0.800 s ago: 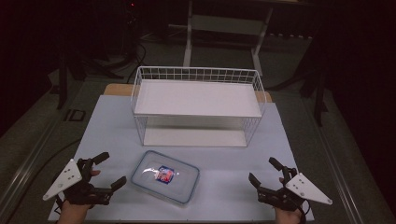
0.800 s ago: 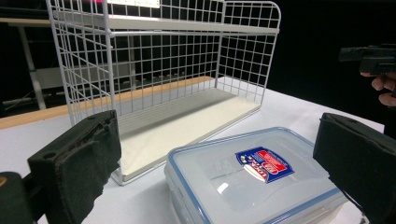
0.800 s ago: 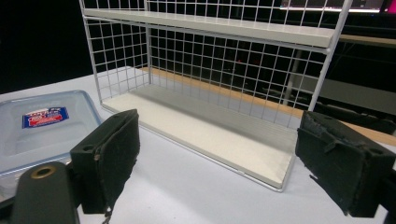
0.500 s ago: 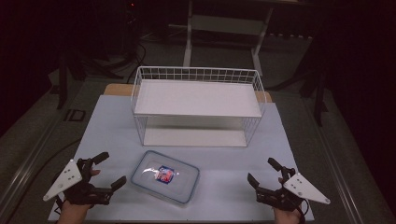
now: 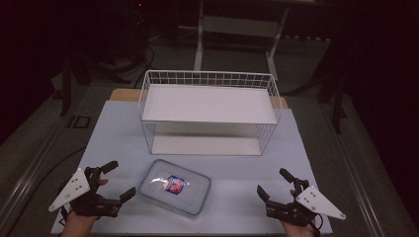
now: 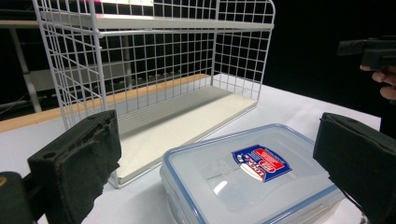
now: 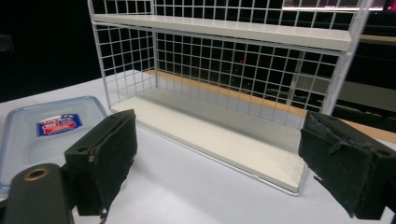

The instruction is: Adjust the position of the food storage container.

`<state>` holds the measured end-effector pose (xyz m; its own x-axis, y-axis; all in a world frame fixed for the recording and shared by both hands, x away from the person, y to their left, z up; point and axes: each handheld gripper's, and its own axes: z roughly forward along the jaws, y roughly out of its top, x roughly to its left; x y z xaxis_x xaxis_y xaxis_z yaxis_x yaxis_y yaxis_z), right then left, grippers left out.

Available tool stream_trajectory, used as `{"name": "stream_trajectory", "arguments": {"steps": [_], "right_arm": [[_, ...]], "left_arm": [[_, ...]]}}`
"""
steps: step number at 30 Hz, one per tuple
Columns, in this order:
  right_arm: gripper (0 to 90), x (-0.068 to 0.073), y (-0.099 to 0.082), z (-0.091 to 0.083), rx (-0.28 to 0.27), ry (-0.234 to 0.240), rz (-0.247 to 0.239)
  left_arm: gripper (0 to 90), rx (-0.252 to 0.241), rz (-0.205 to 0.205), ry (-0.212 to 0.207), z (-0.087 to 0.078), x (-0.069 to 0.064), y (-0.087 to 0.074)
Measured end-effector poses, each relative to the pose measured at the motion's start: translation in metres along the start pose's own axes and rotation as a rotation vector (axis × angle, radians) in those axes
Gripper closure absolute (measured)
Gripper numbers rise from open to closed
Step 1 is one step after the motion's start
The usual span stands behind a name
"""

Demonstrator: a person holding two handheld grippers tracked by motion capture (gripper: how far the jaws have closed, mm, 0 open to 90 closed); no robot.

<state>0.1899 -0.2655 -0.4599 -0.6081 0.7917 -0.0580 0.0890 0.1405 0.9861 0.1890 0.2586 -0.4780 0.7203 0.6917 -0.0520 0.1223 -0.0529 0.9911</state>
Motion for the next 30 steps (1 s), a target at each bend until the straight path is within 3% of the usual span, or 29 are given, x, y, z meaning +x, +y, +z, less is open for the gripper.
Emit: {"name": "stream_trajectory", "arguments": {"steps": [3, 5, 9, 12, 14, 16, 21, 22, 23, 25, 27, 30], "right_arm": [[11.4, 0.005, 0.0, 0.001, 0.0, 0.006, -0.028], [11.4, 0.006, 0.0, 0.001, -0.008, 0.011, -0.02], [11.3, 0.005, 0.0, 0.001, -0.017, 0.023, -0.007], [11.3, 0.005, 0.0, 0.0, -0.02, 0.017, -0.009], [11.3, 0.005, 0.0, 0.001, -0.015, 0.016, -0.007], [11.3, 0.005, -0.001, 0.002, -0.014, 0.019, 0.0], [11.3, 0.007, -0.001, 0.004, 0.008, 0.013, -0.019], [11.3, 0.007, -0.001, 0.004, 0.008, 0.013, -0.019], [11.3, 0.008, -0.002, 0.004, 0.014, 0.011, -0.019], [11.3, 0.007, -0.002, 0.005, 0.019, 0.013, -0.017], [11.3, 0.007, -0.002, 0.004, 0.021, 0.013, -0.015], [11.4, 0.006, -0.003, 0.005, 0.031, 0.015, -0.016]], "left_arm": [[1.1, 0.041, -0.005, -0.022, -0.001, 0.004, 0.001], [1.8, 0.08, -0.037, -0.044, -0.003, 0.009, 0.002], [5.8, 0.174, -0.012, -0.015, -0.004, 0.016, -0.001], [20.7, 0.238, 0.006, -0.007, -0.003, 0.021, -0.007], [36.7, 0.276, 0.01, -0.01, -0.002, 0.025, -0.011], [49.1, 0.331, -0.006, -0.022, 0.002, 0.029, -0.016], [68.4, 0.43, -0.026, -0.039, 0.012, 0.033, -0.029], [70.1, 0.43, -0.026, -0.039, 0.012, 0.033, -0.029], [70.1, 0.472, -0.01, -0.042, 0.017, 0.032, -0.034], [80.8, 0.507, 0.027, -0.039, 0.021, 0.029, -0.038], [88.1, 0.549, 0.027, -0.055, 0.025, 0.028, -0.04], [89.5, 0.567, 0.022, -0.087, 0.031, 0.024, -0.044]]}}
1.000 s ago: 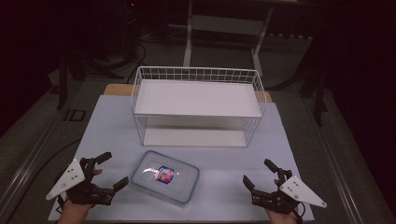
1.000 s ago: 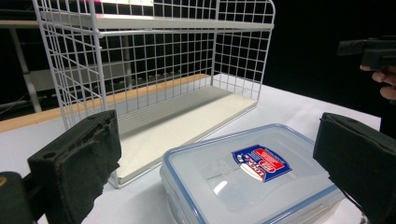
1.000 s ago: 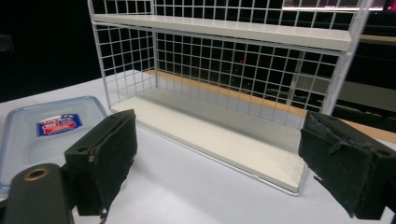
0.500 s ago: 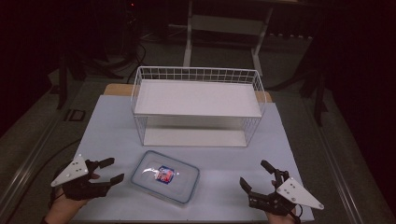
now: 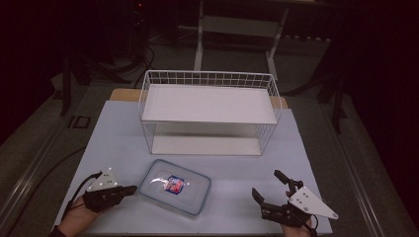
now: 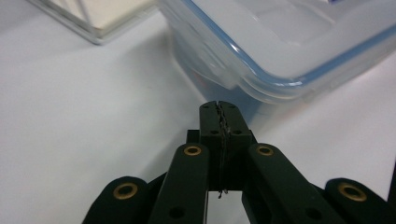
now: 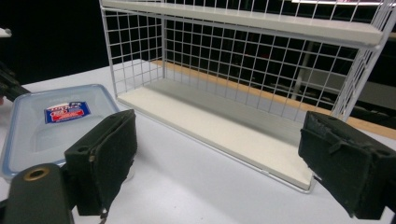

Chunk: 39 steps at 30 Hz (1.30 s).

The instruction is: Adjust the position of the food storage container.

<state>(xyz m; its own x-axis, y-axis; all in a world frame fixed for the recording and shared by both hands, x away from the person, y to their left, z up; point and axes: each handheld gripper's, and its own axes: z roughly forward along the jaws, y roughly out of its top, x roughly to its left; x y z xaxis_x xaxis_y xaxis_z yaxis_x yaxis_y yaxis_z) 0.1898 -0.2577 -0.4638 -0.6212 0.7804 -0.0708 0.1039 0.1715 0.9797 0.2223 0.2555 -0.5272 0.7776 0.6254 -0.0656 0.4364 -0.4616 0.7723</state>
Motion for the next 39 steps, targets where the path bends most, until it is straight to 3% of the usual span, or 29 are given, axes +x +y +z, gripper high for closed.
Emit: {"name": "stream_trajectory", "arguments": {"steps": [8, 15, 22, 27, 29, 39], "right_arm": [[11.4, -0.001, 0.0, 0.0, -0.003, 0.0, 0.008], [11.4, -0.001, 0.0, -0.001, -0.008, 0.003, 0.015], [11.4, -0.003, 0.0, -0.001, -0.01, 0.002, 0.021], [11.4, -0.001, 0.001, -0.003, -0.018, -0.008, 0.003], [11.4, -0.001, 0.001, -0.003, -0.021, -0.005, 0.007], [11.4, -0.003, 0.0, -0.002, -0.012, 0.0, 0.023]], "left_arm": [[89.7, -0.014, -0.009, -0.057, 0.002, -0.001, 0.001], [89.6, 0.003, 0.038, -0.1, 0.011, -0.013, 0.01], [89.6, 0.005, 0.069, -0.171, 0.024, -0.024, 0.019], [89.6, 0.009, 0.069, -0.187, 0.031, -0.029, 0.022], [89.5, 0.011, 0.089, -0.182, 0.032, -0.033, 0.024], [89.5, 0.019, 0.107, -0.223, 0.046, -0.044, 0.034]]}}
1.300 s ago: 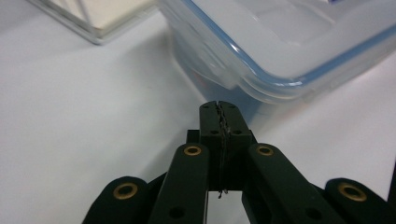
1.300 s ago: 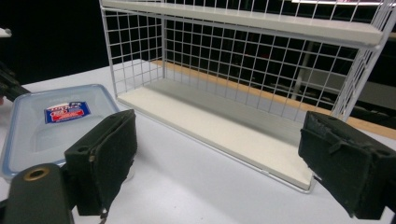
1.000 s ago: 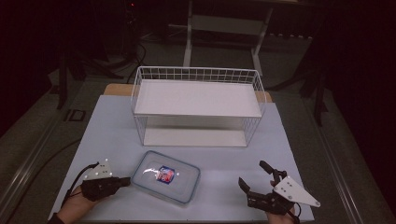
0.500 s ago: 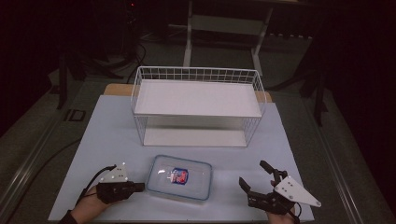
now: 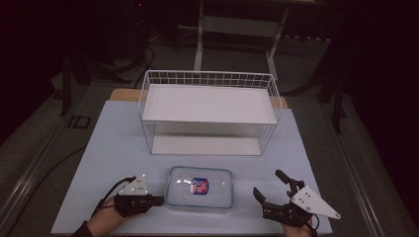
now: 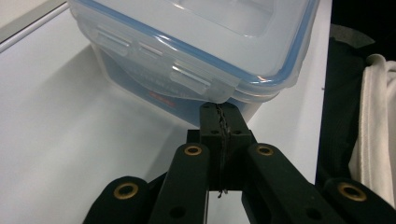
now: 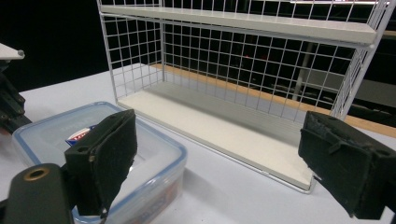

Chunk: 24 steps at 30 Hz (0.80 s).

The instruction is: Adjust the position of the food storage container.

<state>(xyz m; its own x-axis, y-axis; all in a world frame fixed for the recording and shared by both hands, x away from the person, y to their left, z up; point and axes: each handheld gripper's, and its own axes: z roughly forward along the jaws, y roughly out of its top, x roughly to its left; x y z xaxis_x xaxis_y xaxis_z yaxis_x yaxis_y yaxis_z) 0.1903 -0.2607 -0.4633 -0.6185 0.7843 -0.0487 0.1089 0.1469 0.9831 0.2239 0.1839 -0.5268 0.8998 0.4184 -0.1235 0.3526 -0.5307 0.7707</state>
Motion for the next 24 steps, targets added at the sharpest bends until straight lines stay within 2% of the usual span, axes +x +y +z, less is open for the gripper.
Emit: {"name": "stream_trajectory", "arguments": {"steps": [2, 6, 9, 12, 14, 18, 24], "right_arm": [[11.4, 0.0, 0.0, 0.0, 0.0, 0.0, 0.0], [11.4, -0.001, 0.0, 0.0, 0.001, -0.005, -0.001], [11.4, -0.001, 0.0, -0.001, -0.002, -0.008, 0.001], [11.4, -0.002, 0.0, -0.001, 0.0, -0.008, 0.003], [11.4, -0.001, 0.0, -0.001, 0.001, -0.008, 0.002], [11.4, -0.002, 0.001, -0.002, 0.001, -0.011, 0.001], [11.4, -0.003, 0.001, -0.003, 0.0, -0.014, 0.004]], "left_arm": [[89.5, 0.002, 0.003, -0.011, 0.005, -0.001, 0.003], [89.5, 0.017, 0.003, -0.001, 0.013, 0.0, 0.008], [89.5, 0.015, 0.014, -0.024, 0.018, 0.002, 0.012], [89.5, 0.028, 0.013, -0.009, 0.023, 0.003, 0.016], [89.6, 0.029, 0.008, -0.015, 0.026, 0.004, 0.018], [89.5, 0.029, 0.031, -0.012, 0.034, 0.003, 0.024], [89.5, 0.022, 0.033, -0.023, 0.044, 0.006, 0.03]]}}
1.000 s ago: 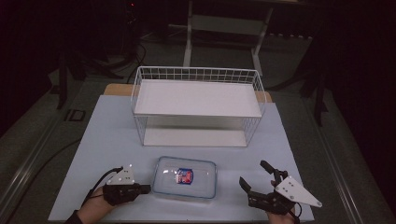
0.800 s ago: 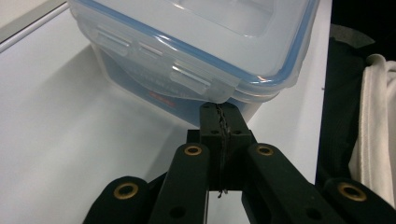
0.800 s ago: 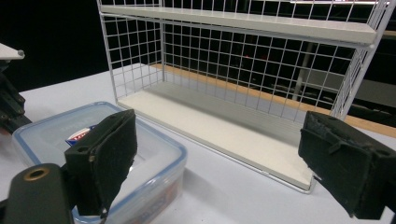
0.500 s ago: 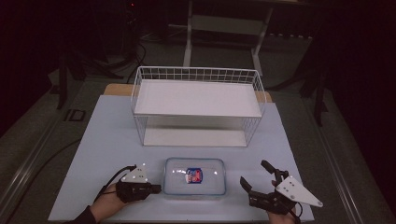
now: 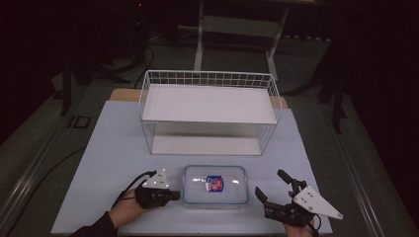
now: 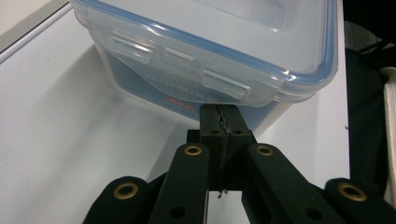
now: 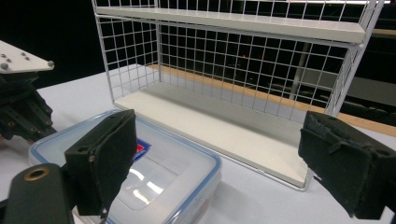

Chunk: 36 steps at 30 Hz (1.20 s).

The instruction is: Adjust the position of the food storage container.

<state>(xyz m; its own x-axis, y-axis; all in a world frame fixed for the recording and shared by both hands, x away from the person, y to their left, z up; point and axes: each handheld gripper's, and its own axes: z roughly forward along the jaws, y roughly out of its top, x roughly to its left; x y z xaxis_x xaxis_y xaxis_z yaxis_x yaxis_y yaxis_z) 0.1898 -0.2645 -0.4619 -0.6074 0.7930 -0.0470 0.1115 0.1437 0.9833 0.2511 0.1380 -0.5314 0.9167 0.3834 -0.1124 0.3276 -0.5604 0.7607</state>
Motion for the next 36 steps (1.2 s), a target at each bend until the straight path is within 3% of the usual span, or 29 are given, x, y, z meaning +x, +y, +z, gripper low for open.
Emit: {"name": "stream_trajectory", "arguments": {"steps": [10, 16, 19, 22, 24, 27, 29, 31, 32, 36], "right_arm": [[11.4, 0.001, 0.0, 0.001, 0.003, 0.003, -0.006], [11.4, 0.002, 0.0, 0.002, 0.01, 0.011, -0.009], [11.4, 0.003, 0.0, 0.002, 0.01, 0.014, -0.012], [11.4, 0.004, 0.0, 0.002, 0.014, 0.014, -0.01], [11.6, 0.005, 0.0, 0.003, 0.016, 0.018, -0.007], [11.6, 0.007, 0.0, 0.002, 0.016, 0.021, -0.013], [11.5, 0.009, 0.001, 0.003, 0.018, 0.021, -0.019], [11.6, 0.01, 0.001, 0.003, 0.017, 0.028, -0.02], [12.8, 0.01, 0.001, 0.003, 0.021, 0.033, -0.017], [13.3, 0.01, 0.001, 0.004, 0.02, 0.037, -0.009]], "left_arm": [[88.9, -0.005, -0.011, -0.022, 0.007, 0.004, 0.005], [75.1, -0.009, -0.015, 0.005, -0.008, 0.004, 0.005], [65.3, -0.023, -0.025, -0.001, -0.016, 0.003, 0.006], [49.1, -0.038, -0.057, -0.019, -0.022, 0.002, 0.01], [39.6, -0.044, -0.066, 0.007, -0.025, 0.001, 0.013], [23.6, -0.081, -0.124, -0.021, -0.029, 0.003, 0.016], [14.8, -0.108, -0.142, -0.023, -0.03, 0.003, 0.018], [11.5, -0.14, -0.173, -0.003, -0.033, 0.004, 0.022], [2.4, -0.158, -0.196, -0.001, -0.034, 0.005, 0.024], [0.2, -0.234, -0.277, 0.011, -0.037, 0.008, 0.03]]}}
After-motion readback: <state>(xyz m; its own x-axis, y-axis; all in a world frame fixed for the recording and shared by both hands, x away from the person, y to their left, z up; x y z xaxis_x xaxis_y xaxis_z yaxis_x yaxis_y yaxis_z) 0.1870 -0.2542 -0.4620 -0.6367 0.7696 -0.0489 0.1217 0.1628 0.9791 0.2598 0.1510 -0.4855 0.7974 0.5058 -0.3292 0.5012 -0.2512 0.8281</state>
